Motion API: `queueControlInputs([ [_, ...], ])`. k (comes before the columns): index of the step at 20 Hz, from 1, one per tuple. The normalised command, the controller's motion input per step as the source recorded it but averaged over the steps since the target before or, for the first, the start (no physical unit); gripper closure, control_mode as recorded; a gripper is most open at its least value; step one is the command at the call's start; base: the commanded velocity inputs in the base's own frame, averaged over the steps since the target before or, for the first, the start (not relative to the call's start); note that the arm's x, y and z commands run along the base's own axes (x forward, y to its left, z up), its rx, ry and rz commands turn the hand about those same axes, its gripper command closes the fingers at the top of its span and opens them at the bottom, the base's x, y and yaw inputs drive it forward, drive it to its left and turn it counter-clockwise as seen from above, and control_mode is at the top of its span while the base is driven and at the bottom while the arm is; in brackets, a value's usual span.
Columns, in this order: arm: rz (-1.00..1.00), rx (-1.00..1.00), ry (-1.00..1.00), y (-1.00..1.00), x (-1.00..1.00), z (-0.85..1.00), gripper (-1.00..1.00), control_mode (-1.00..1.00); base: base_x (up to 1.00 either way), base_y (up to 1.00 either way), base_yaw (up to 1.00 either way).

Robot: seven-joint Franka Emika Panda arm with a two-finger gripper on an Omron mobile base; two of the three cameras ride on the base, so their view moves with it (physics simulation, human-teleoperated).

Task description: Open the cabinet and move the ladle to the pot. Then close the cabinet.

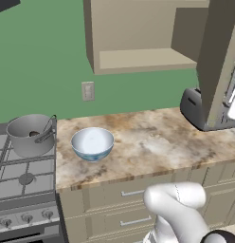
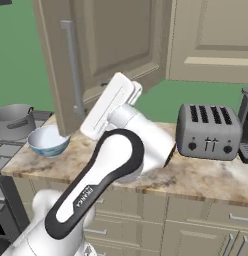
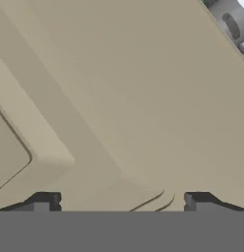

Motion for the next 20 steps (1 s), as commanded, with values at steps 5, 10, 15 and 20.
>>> queueControlInputs([
  [5,-0.05,0.00,0.03,0.68,0.66,0.07,-1.00,-1.00,0.00,0.00,0.00],
  [10,-0.03,0.00,0.07,0.44,0.95,0.12,-1.00,-1.00,0.00,0.00,0.00],
  [15,-0.05,0.00,0.15,0.51,1.00,0.00,-1.00,-1.00,0.00,0.00,0.00],
  [20,-0.15,0.00,0.04,0.36,0.96,0.00,-1.00,-1.00,0.00,0.00,0.00],
])
